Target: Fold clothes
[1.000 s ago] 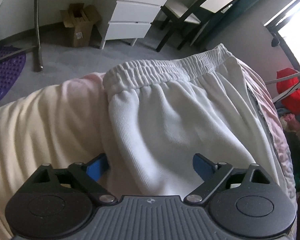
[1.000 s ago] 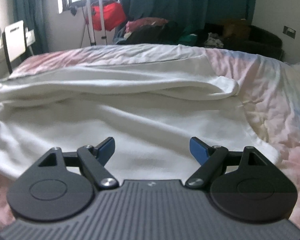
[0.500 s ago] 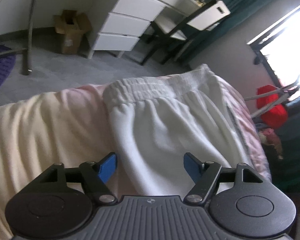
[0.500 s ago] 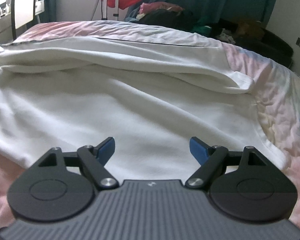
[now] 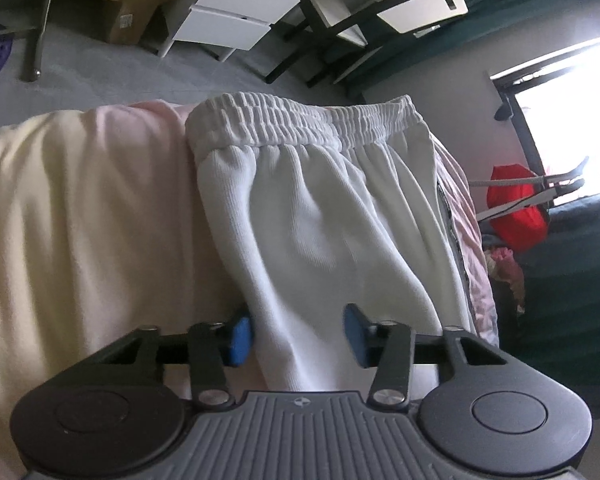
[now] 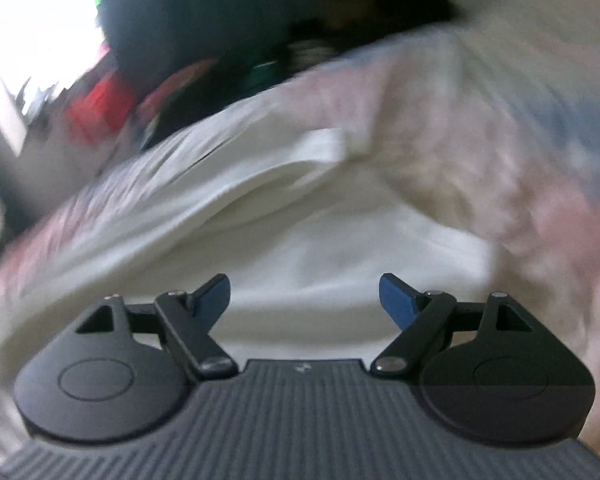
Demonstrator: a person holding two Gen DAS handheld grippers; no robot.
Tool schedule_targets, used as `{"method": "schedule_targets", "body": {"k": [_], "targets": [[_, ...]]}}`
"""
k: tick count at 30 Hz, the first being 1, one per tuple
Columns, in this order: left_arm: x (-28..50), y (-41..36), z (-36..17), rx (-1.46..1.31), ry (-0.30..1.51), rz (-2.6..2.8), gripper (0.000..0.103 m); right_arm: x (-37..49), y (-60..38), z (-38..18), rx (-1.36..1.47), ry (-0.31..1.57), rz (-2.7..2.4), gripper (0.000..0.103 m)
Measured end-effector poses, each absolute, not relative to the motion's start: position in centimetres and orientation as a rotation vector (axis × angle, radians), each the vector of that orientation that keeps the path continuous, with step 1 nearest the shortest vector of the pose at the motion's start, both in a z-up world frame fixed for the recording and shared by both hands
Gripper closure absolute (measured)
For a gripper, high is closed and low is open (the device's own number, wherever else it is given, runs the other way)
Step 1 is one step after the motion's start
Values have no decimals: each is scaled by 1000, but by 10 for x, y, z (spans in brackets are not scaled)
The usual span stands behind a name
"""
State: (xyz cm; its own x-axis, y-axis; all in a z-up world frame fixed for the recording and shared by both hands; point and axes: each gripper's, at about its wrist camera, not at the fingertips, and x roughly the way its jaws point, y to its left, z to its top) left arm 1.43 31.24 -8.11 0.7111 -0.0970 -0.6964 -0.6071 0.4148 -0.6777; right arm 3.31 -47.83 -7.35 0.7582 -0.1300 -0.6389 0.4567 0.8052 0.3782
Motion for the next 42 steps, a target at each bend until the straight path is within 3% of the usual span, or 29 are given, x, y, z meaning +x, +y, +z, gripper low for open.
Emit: {"method": "schedule_targets", "body": {"k": [3, 7, 8, 10, 12, 13, 14, 15, 16, 18, 24, 30, 36, 42], "targets": [[17, 315, -85, -1138, 736, 363, 67, 22, -515, -94, 730, 650, -420, 19], [26, 318, -98, -1200, 775, 360, 61, 17, -544, -129, 934, 706, -489, 19], [26, 318, -99, -1208, 775, 362, 61, 20, -549, -137, 962, 724, -498, 25], [26, 317, -97, -1199, 767, 362, 61, 25, -558, -150, 1017, 720, -517, 26], [26, 317, -96, -1190, 756, 362, 69, 30, -567, -159, 1072, 679, -535, 27], [26, 317, -95, -1181, 749, 367, 83, 31, -570, -161, 1082, 656, -541, 30], [25, 317, -92, -1167, 740, 368, 96, 32, -570, -161, 1081, 628, -544, 49], [23, 317, -89, -1152, 727, 367, 95, 33, -570, -160, 1080, 600, -546, 65], [22, 316, -85, -1141, 709, 361, 97, 34, -569, -158, 1074, 585, -542, 91], [17, 314, -74, -1116, 659, 343, 98, 31, -567, -151, 1070, 524, -536, 97], [-3, 307, -31, -1011, 470, 280, 98, 9, -569, -109, 1017, 354, -518, 97], [41, 310, -8, -995, 469, 241, 98, 31, -567, -63, 922, 328, -490, 97], [138, 306, 5, -966, 496, 268, 98, 141, -554, -20, 805, 343, -480, 97], [267, 295, -12, -903, 554, 337, 98, 284, -534, -26, 677, 375, -534, 97]]}}
